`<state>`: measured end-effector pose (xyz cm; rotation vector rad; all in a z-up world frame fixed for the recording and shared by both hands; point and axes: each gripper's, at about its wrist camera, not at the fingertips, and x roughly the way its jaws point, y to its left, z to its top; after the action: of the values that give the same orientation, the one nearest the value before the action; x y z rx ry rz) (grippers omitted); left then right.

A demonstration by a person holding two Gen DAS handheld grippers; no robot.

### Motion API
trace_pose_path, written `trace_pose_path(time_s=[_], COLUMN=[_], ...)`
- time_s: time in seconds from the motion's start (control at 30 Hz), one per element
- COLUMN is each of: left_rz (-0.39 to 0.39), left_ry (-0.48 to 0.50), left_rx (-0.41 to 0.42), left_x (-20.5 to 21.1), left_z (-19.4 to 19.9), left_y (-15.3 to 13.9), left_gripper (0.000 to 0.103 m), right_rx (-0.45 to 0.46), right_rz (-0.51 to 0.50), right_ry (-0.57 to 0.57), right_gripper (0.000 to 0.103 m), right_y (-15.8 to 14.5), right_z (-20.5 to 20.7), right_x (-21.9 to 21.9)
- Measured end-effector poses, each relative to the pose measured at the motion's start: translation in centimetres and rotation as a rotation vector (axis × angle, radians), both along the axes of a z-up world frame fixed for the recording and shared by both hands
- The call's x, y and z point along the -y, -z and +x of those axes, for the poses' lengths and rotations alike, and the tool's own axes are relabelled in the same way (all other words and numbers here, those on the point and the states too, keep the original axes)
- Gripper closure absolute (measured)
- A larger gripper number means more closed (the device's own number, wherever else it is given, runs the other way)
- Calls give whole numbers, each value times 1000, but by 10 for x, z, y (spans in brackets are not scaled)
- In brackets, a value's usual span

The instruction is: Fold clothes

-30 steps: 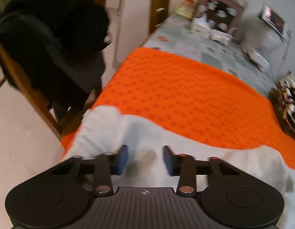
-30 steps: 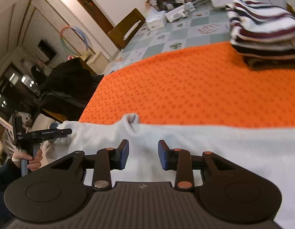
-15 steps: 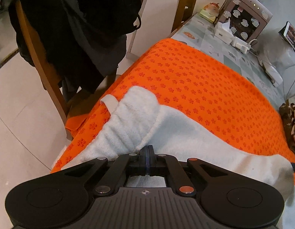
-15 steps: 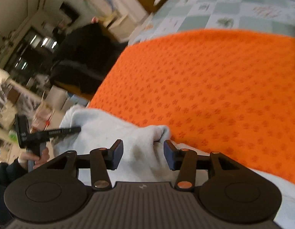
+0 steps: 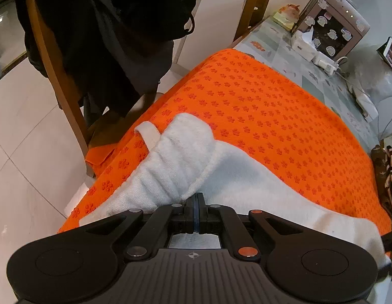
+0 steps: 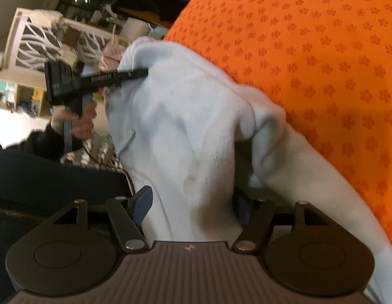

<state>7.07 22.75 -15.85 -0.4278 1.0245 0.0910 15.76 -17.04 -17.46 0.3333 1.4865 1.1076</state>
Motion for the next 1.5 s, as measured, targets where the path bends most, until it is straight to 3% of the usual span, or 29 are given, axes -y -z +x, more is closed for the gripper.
trace_pose_path(time_s=[0.1,0.2,0.27,0.3,0.33,0.4,0.5,0.57,0.67,0.83,0.93,1.07,1.2,1.37,1.5], left_rz=[10,10,12,13,14,17,19,19,19,50,88,82,36,-2,-56], left_ry=[2,-5,-3,-2,-1,-1,1,2,-5,18,111,296,443,597,682], left_rx=[-7,-9,-10,-10,-9,-9,-9,-9,-11,40,122,186,177,139,119], left_x=[2,1,1,1,2,2,2,2,2,12,28,65,108,160,198], left_z=[2,3,4,4,4,5,5,5,6,2,0,11,33,56,74], left_y=[0,0,0,1,1,1,1,1,1,-13,-36,-56,-48,-31,-32], left_gripper=[98,98,98,98,98,98,98,98,98,97,82,74,72,70,51], right_rx=[-29,-8,0,-10,-19,-21,54,138,179,291,311,347,403,464,490], right_rz=[72,134,182,202,220,223,152,156,151,-4,-83,-187,-331,-481,-532], right_ry=[146,365,492,537,578,615,623,725,830,788,755,686,555,292,183], right_gripper=[29,30,35,45,56,68,74,76,76,75,75,75,75,75,74], right_y=[10,13,6,2,-1,-6,-18,-29,-48,-79,-83,-80,-69,-46,-33], right_z=[10,19,23,24,25,25,25,27,35,23,12,-11,-36,-63,-73], right_x=[1,6,16,25,33,47,62,85,118,139,150,155,150,134,137])
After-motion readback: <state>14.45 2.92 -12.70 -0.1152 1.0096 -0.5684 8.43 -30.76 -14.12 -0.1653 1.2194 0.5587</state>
